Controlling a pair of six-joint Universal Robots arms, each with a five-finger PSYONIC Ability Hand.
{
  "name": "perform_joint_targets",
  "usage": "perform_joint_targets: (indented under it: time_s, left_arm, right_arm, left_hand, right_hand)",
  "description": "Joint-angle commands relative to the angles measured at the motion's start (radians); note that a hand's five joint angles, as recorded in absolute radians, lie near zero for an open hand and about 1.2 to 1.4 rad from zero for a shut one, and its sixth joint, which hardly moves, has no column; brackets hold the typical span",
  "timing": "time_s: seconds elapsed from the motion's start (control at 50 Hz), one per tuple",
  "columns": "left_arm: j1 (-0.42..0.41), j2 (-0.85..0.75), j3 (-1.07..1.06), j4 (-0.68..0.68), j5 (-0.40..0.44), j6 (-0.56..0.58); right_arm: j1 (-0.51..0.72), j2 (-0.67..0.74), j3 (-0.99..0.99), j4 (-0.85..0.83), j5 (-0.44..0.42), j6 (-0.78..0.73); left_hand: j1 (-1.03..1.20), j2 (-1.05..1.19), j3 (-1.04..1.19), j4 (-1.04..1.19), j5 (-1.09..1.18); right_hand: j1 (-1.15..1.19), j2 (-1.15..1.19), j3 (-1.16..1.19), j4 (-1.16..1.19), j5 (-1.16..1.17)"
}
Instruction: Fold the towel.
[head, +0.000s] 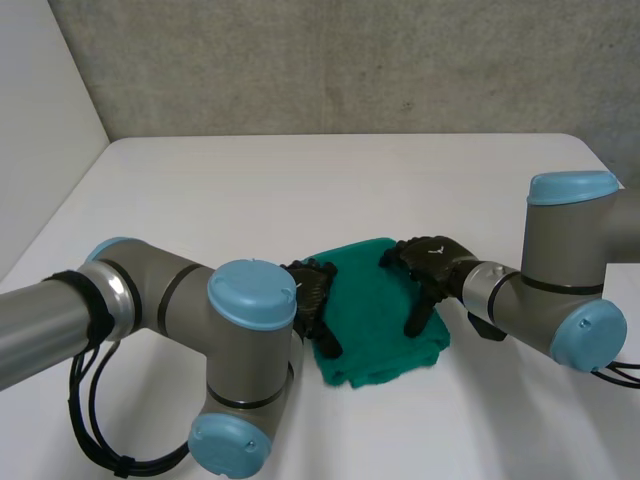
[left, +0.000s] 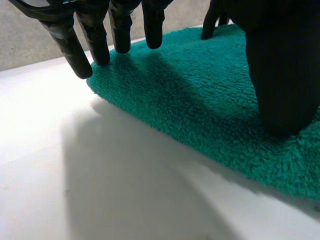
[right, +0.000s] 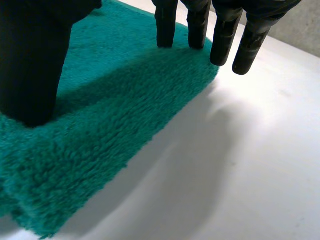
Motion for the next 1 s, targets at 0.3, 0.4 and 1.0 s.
perform_joint_targets:
  time_s: [0.3,0.4,1.0]
  left_arm:
    - [0.236,0.488,0.056,-0.213,0.113,0.001]
    - [0.309,0.574,0.063,-0.275,0.226,0.001]
    - [0.405,0.726,-0.019,-0.287,0.259,0.015]
  right_arm:
    - [-0.003,-0.497,0.034,-0.194,0.422,0.137]
    - [-0.004,-0.545,0.039,-0.166,0.451,0.126]
    - [0.011,-0.646,0.114,-0.135,0.444,0.106]
  left_hand:
    - [-0.022,-0.028,-0.039,-0.029,-0.047]
    - [-0.022,-0.028,-0.039,-0.029,-0.047]
    - [-0.022,-0.028,-0.039,-0.029,-0.047]
  right_hand:
    - [-0.030,-0.049,-0.039,-0.058,-0.057]
    - [-0.030,-0.049,-0.039,-0.058,-0.057]
    - [-0.030,-0.049,-0.039,-0.058,-0.057]
